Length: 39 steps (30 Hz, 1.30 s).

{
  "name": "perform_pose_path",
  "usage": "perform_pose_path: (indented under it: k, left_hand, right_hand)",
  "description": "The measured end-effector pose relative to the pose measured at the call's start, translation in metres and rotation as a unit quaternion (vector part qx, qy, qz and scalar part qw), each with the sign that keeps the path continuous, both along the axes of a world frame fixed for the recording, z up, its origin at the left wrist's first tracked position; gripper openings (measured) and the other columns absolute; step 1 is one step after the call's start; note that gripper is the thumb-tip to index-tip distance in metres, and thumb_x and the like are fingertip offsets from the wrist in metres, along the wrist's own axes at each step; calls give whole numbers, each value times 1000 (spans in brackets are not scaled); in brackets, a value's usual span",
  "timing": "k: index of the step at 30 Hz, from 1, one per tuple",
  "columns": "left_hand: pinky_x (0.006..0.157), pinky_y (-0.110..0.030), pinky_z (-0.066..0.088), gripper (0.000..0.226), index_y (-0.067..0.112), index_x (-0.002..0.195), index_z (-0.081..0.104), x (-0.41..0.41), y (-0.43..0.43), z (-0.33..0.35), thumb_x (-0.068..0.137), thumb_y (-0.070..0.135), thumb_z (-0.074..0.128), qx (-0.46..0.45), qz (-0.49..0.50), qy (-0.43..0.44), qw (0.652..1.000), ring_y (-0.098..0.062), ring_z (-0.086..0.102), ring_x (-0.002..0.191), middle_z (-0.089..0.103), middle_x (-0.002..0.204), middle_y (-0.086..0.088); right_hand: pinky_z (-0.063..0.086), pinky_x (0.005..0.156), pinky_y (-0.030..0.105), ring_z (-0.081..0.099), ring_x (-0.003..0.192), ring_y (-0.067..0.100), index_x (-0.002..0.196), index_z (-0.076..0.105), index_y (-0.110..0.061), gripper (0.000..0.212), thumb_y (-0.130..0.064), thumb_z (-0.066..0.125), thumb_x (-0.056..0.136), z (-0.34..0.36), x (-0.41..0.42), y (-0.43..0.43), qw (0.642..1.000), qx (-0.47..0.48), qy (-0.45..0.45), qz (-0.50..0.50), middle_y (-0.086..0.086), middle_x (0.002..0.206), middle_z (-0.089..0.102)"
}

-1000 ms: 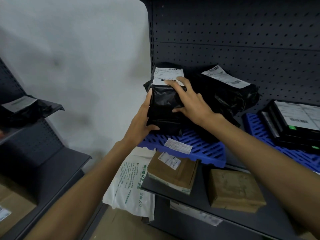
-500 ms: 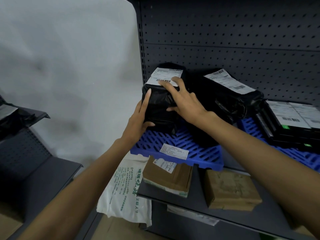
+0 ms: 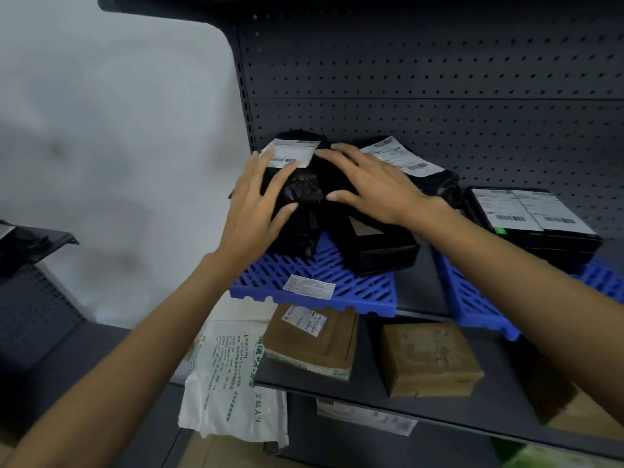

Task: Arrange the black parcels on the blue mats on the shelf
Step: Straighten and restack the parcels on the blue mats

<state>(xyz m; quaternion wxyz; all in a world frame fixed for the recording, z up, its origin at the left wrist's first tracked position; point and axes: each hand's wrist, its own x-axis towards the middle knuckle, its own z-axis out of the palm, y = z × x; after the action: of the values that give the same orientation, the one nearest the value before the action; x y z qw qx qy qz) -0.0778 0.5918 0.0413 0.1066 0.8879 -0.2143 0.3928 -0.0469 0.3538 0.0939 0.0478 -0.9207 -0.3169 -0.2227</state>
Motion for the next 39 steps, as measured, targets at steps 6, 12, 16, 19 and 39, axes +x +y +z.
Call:
perform_pose_path:
  k: [6,12,16,19,39]
  left_hand:
    - [119,-38,25,51,19,150,37,4,-90,17,103,37,44,65,-50,15,997,-26,26,147,36,155,-4]
    - [113,-42,35,53,29,154,29,5,-159,7,104,46,33,15,-13,128,992,-26,26,145,27,159,1]
    - [115,-48,33,54,34,153,27,8,-190,5,102,52,30,-31,19,184,982,-29,25,146,22,162,3]
    - [105,-50,43,56,32,149,34,7,-207,4,99,57,33,-74,43,186,979,-25,32,144,24,160,4]
    - [74,-39,53,54,22,139,39,15,-248,-13,93,43,60,-120,145,113,976,-22,50,126,28,151,4]
  right_hand:
    - [39,103,47,41,130,32,150,30,-30,58,-55,36,99,3,0,-98,998,43,12,-52,3,151,38]
    - [26,114,51,24,145,31,153,10,-45,64,-66,28,94,-20,18,-162,989,29,131,-67,4,162,19]
    - [27,113,45,24,146,27,152,6,-49,63,-66,27,95,-26,36,-171,984,41,170,-33,1,162,18]
    - [35,110,44,31,142,25,152,8,-47,62,-62,32,97,-30,47,-177,980,59,187,13,-1,160,23]
    - [44,100,51,43,132,25,152,-3,-48,87,-37,60,94,-41,90,-187,976,52,166,128,1,153,33]
